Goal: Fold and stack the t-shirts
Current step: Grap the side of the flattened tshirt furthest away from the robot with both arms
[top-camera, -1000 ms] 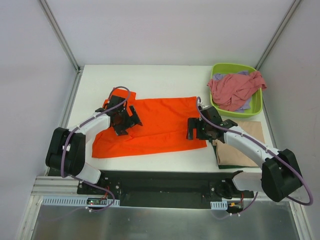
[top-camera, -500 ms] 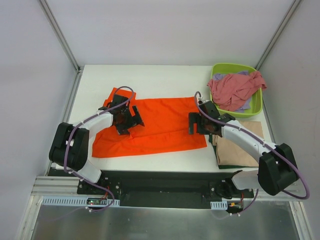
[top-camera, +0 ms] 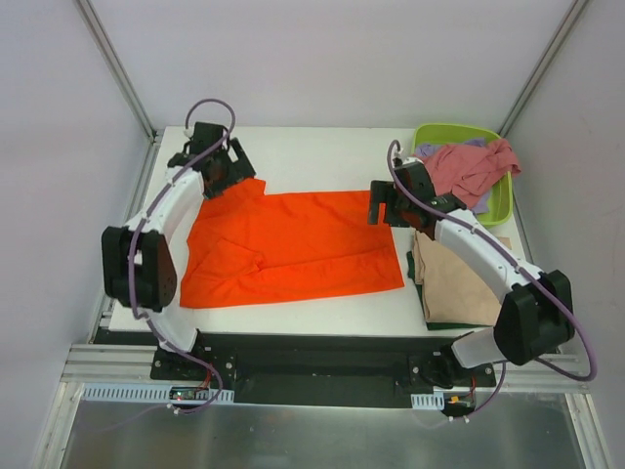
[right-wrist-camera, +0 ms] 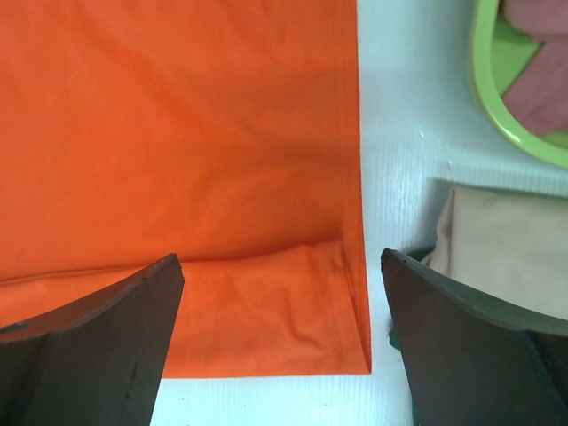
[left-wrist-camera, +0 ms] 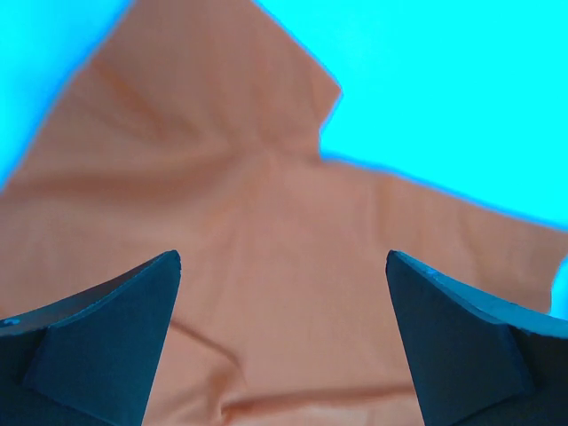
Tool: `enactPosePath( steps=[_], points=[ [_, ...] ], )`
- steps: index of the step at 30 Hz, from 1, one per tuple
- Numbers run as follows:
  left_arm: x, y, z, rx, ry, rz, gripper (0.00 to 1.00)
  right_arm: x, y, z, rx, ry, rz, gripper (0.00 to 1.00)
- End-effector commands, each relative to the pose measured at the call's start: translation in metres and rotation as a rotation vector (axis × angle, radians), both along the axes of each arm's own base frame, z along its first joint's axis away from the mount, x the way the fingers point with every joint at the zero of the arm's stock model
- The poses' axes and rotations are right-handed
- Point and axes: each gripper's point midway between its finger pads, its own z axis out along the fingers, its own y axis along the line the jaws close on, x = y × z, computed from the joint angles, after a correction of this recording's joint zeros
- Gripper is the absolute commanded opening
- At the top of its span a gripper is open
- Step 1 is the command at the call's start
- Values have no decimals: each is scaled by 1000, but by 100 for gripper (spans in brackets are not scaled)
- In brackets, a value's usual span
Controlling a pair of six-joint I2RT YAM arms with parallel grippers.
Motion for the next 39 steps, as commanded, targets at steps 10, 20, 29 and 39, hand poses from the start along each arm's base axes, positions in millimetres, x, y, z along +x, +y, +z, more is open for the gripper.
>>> enactPosePath(
  steps=[10,20,29,39],
  points=[
    [172,86,-16,383,-44,-41,85,43,14,-9,-43,14,68,96],
    [191,83,-75,404,17,-153,79,37,6,-25,-63,57,65,96],
    [170,93,-99,427,118,-143,64,20,-1,-39,-80,102,75,96],
    [148,90,-155,393,272,-209,52,15,-3,-41,-77,108,74,96]
  ],
)
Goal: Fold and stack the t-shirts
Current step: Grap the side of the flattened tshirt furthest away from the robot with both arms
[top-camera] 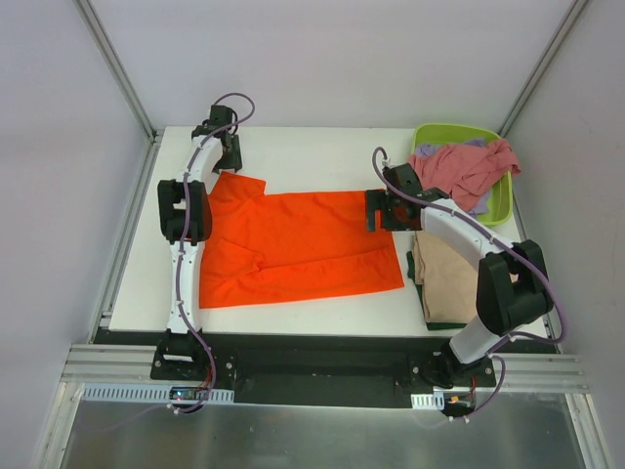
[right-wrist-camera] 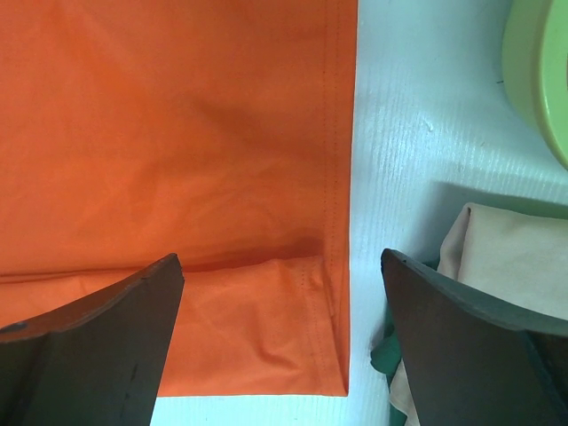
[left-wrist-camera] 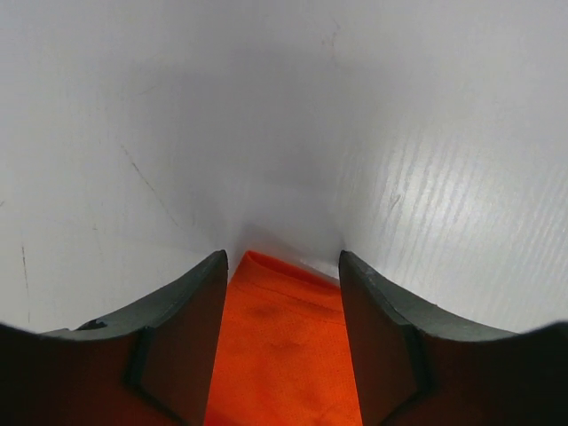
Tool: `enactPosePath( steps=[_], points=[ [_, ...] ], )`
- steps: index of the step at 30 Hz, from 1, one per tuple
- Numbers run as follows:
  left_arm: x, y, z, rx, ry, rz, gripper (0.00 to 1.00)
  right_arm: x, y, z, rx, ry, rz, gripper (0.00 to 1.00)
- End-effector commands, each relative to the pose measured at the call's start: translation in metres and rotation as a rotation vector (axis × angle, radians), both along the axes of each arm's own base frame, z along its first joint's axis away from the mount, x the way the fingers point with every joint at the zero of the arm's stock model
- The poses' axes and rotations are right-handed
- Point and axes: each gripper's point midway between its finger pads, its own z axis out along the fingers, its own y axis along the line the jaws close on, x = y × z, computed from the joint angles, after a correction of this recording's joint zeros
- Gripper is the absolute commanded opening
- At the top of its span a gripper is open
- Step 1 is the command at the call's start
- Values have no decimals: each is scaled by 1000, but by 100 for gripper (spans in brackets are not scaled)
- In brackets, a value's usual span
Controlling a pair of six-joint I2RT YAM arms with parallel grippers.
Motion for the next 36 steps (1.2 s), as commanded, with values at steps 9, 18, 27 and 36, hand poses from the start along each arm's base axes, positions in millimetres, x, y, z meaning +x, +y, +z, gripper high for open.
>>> enactPosePath(
  steps=[9,18,27,36],
  points=[
    [-22,5,-30,-19,125,-18,29,15,1,16,1,-47,-12,96],
    [-26,15,-31,-26,131,30,0,100,7,34,-72,-173,-140,96],
    [-28,18,-31,-66,133,53,0,169,7,5,-86,-161,-267,85],
    [-29,15,-32,-76,131,46,0,193,-5,-25,-64,-101,-357,70]
  ],
)
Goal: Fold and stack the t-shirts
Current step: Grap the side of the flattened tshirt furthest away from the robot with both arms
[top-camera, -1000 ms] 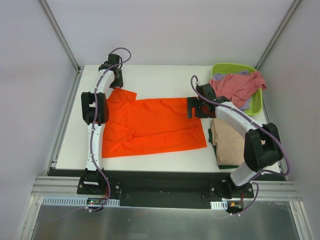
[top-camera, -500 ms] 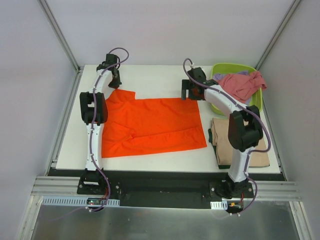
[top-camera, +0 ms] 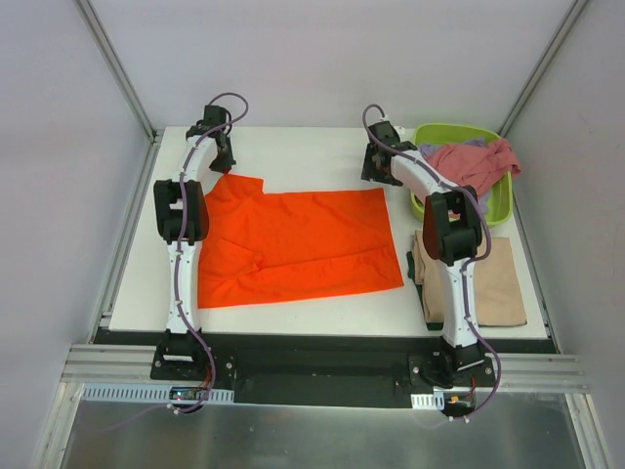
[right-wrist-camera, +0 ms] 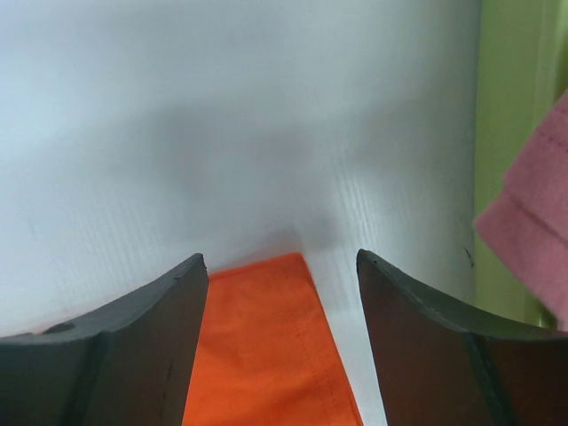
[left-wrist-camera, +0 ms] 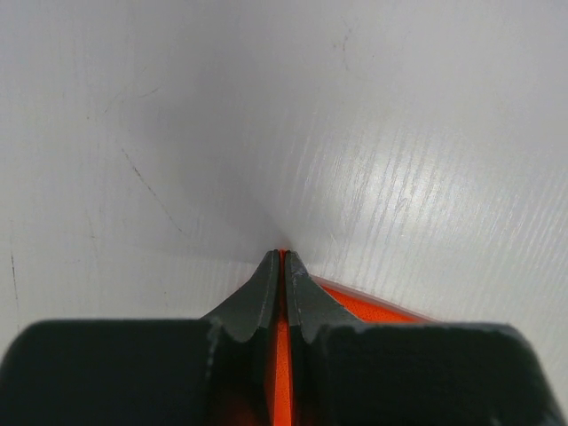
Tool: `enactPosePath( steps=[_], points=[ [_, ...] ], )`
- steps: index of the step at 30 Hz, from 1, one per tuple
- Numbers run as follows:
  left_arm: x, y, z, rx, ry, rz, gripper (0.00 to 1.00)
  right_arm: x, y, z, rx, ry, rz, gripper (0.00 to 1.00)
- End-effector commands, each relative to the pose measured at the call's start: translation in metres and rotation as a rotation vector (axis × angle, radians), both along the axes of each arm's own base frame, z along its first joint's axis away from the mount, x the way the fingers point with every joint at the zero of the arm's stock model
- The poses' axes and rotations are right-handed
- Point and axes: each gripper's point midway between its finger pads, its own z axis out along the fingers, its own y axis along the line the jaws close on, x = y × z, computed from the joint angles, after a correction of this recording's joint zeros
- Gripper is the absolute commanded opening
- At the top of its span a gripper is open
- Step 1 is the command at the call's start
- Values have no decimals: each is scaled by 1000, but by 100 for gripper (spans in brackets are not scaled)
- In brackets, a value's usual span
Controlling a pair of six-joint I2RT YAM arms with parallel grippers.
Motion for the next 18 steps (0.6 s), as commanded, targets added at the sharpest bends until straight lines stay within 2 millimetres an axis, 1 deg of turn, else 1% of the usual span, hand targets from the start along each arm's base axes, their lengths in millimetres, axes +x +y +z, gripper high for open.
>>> enactPosePath(
  steps=[1,3,4,8,9,12,16,18],
  points=[
    [-28,7,-28,-13,125,14,0,8,-3,4,40,-1,-59,68],
    [-28,4,-29,-27,127,7,0,9,0,-3,51,8,-57,63],
    [-28,16,-29,-33,126,29,0,9,0,-8,55,16,-58,60],
    [-29,18,-30,-54,129,40,0,12,4,-18,83,33,-62,52],
    [-29,19,-30,-59,127,42,0,12,4,-19,90,37,-64,49],
    [-29,20,-30,-69,128,49,0,13,3,-20,100,38,-76,43],
    [-29,18,-30,-89,127,35,0,13,4,-23,114,49,-71,38],
    [-29,17,-31,-91,129,31,0,13,6,-23,127,51,-64,32]
  ],
)
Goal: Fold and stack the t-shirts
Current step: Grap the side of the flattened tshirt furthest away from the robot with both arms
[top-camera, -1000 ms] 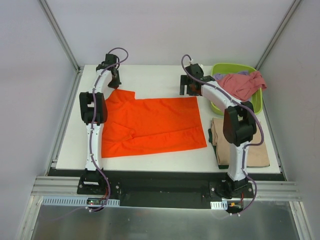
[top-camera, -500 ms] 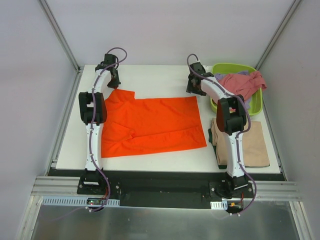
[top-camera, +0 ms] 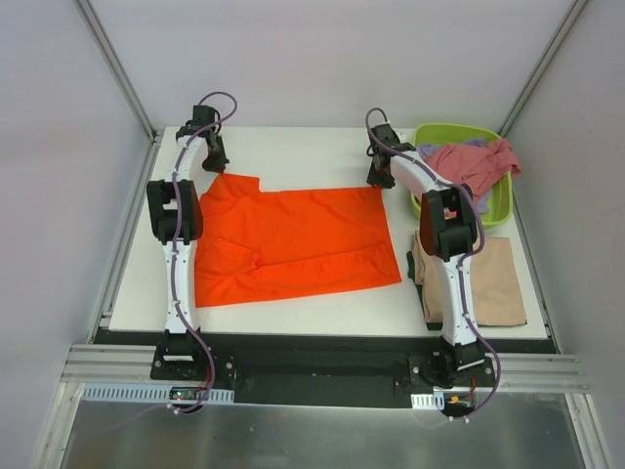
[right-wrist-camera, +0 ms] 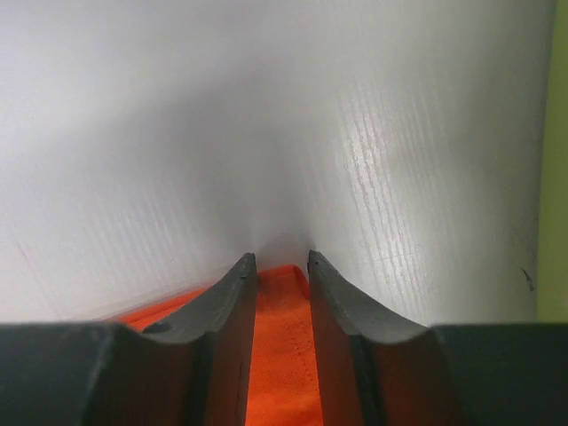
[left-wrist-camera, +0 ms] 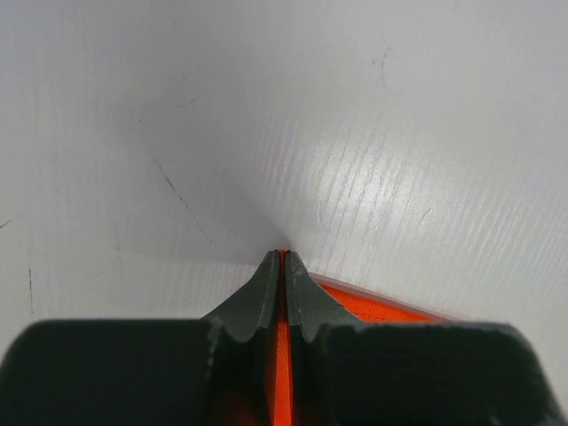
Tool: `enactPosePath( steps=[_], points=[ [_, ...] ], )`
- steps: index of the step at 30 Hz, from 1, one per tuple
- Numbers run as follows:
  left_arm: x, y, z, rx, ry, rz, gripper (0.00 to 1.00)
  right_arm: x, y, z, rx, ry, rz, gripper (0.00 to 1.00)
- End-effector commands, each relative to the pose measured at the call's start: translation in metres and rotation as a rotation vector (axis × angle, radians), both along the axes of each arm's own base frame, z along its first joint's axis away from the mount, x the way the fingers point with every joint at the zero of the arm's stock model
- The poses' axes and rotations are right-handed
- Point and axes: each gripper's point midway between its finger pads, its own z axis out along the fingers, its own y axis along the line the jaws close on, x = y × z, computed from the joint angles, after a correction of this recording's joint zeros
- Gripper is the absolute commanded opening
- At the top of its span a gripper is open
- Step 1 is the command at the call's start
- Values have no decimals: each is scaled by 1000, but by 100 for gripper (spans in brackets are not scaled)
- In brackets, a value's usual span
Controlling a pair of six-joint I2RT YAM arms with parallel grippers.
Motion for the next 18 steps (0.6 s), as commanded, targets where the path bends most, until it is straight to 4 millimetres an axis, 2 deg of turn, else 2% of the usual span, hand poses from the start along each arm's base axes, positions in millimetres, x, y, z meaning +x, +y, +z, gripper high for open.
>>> enactPosePath(
  steps=[1,4,7,11,14,15,18],
  points=[
    [-30,3,-30,-20,135,1,0,5,4,7,45,-3,-5,29],
    [-30,3,-30,-21,135,-1,0,5,4,8,44,-5,1,18],
    [-31,2,-30,-21,136,0,0,9,8,10,54,-18,18,2],
    [-32,3,-23,-17,118,0,0,15,15,25,66,-48,79,1],
    [-37,4,-5,-12,94,8,0,15,16,44,69,-85,106,1],
    [-38,2,5,-15,75,4,0,12,16,45,67,-87,117,1],
    [-50,-5,21,-53,62,-11,0,6,25,58,105,-132,182,1]
  ],
)
